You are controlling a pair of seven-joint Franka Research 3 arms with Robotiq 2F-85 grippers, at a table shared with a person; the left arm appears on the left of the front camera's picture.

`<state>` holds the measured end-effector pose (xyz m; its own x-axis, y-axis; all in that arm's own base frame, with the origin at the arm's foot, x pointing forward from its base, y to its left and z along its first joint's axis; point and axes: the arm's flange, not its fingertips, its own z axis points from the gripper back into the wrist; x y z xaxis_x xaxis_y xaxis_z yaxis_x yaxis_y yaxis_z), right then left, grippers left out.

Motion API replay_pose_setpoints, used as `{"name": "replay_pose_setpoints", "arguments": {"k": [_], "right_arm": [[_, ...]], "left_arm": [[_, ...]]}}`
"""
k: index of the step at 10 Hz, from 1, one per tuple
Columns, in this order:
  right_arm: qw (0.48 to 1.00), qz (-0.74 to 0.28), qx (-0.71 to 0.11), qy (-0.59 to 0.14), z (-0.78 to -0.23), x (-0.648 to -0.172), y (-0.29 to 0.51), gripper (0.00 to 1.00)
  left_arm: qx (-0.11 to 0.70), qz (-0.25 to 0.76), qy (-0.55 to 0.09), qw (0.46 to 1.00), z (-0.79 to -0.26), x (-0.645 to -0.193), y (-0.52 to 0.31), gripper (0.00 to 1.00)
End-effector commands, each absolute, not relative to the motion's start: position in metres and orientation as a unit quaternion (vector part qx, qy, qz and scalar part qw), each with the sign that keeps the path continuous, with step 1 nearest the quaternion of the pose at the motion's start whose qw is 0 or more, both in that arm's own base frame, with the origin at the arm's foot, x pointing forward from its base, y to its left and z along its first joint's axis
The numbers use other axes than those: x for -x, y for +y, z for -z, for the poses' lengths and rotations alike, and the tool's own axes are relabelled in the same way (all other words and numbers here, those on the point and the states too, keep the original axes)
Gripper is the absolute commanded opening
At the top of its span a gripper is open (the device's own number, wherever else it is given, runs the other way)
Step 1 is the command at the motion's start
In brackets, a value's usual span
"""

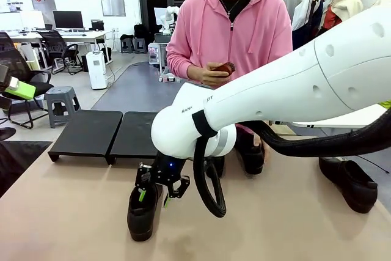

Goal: Organize the shoes by placing them on the stand.
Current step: Pick up one Shoe and place it in the middle of the table.

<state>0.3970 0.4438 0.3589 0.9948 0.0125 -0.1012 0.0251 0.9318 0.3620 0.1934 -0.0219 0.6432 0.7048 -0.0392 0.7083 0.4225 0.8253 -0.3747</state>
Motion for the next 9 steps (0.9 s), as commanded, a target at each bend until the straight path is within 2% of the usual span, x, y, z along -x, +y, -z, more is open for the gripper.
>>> {"name": "replay_pose_setpoints", "arguments": {"k": [1, 4, 5, 7, 9], "right_arm": [[0.987, -0.013, -0.156, 0.036, -0.386, -0.392, 0.433, 1.00], [0.989, -0.029, -0.143, -0.008, -0.437, -0.380, 0.374, 1.00], [0.988, -0.062, -0.142, -0.004, -0.436, -0.382, 0.385, 1.00], [0.969, -0.209, -0.128, 0.030, -0.420, -0.389, 0.461, 1.00], [0.953, -0.271, -0.134, 0.009, -0.441, -0.366, 0.467, 1.00]], "left_arm": [[0.273, 0.135, -0.364, 0.880, -0.642, -0.195, -0.021, 1.00], [0.273, 0.135, -0.364, 0.880, -0.642, -0.195, -0.021, 1.00], [0.273, 0.135, -0.364, 0.880, -0.642, -0.195, -0.021, 1.00], [0.273, 0.135, -0.364, 0.880, -0.642, -0.195, -0.021, 1.00], [0.273, 0.135, -0.364, 0.880, -0.642, -0.195, -0.021, 1.00]]}}
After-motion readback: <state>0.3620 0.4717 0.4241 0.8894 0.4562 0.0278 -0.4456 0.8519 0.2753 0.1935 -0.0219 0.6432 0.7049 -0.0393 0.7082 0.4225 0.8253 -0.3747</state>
